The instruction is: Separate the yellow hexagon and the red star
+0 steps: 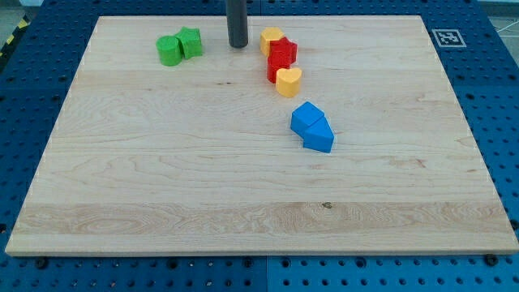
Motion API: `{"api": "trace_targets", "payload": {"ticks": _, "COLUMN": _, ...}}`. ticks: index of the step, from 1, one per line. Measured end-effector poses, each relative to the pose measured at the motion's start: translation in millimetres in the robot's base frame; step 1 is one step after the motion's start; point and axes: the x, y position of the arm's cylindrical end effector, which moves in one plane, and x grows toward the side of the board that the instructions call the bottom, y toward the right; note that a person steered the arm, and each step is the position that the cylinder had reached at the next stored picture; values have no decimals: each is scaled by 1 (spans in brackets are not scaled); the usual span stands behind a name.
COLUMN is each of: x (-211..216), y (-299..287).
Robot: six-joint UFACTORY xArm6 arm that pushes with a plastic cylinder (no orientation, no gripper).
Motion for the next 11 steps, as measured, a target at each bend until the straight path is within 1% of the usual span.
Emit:
{"api": "trace_targets", "payload": {"ticks": 1, "x": -31, "y": 7}}
{"api": "trace_targets", "payload": {"ticks": 2, "x": -33, "y": 42}}
{"api": "trace_targets", "payload": {"ticks": 3, "x": -32, "y": 48}}
{"api": "trace_targets", "payload": {"ticks": 4, "x": -25, "y": 69}}
{"api": "trace_targets", "payload": {"ticks": 7, "x": 26, "y": 66}}
{"api": "trace_targets", "payload": {"ticks": 10, "x": 50, "y": 43}}
{"api": "trace_targets", "payload": {"ticks": 11, "x": 54, "y": 50}}
